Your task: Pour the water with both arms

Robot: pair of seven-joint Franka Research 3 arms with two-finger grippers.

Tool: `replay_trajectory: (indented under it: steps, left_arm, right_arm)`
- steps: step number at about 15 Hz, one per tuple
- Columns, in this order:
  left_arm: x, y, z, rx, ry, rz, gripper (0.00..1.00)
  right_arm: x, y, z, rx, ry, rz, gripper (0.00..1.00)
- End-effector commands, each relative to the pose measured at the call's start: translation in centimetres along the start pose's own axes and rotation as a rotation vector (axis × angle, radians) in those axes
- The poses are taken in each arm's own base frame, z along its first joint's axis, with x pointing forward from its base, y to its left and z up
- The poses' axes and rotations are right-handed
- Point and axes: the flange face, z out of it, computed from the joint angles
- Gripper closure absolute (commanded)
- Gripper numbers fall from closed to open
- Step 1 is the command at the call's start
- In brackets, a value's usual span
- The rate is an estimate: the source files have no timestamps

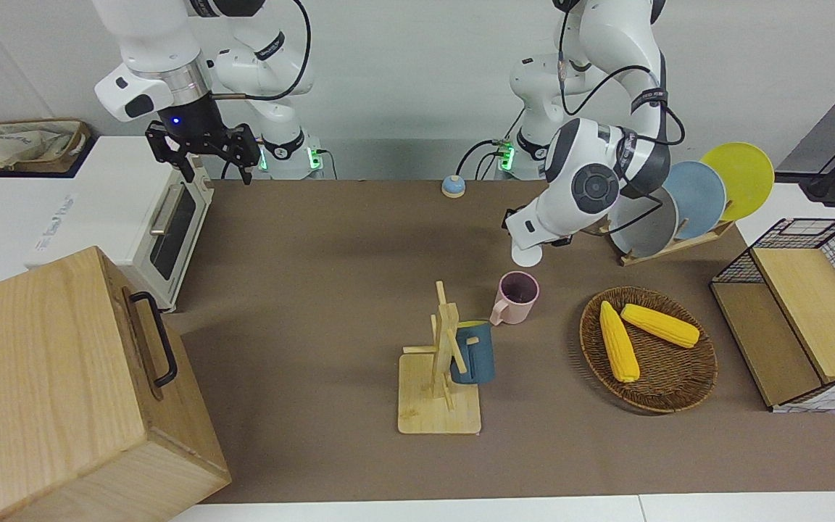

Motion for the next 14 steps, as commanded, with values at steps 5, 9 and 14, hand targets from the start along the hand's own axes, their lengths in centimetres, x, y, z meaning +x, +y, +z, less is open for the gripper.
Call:
replay_trajectory:
  steps: [5,9,14]
  left_arm:
    - [0.9,-0.6,-2.1,0.007,-0.045,-0.019,1.00]
    - [0.5,-0.2,-3.0,-0.005,-0.085,-0.015,1.00]
    - [-0.2,0.0,-3.8,-0.014,-0.114,-0.019,1.00]
  right_arm:
    - [-0.1,0.0,-0.1,0.016,-0.001,-0.004,0.007]
    - [-0.1,0.0,-0.2,0.016,0.001,-0.004,0.007]
    - [-0.1,0.0,-0.1,0.016,-0.001,-0.004,0.007]
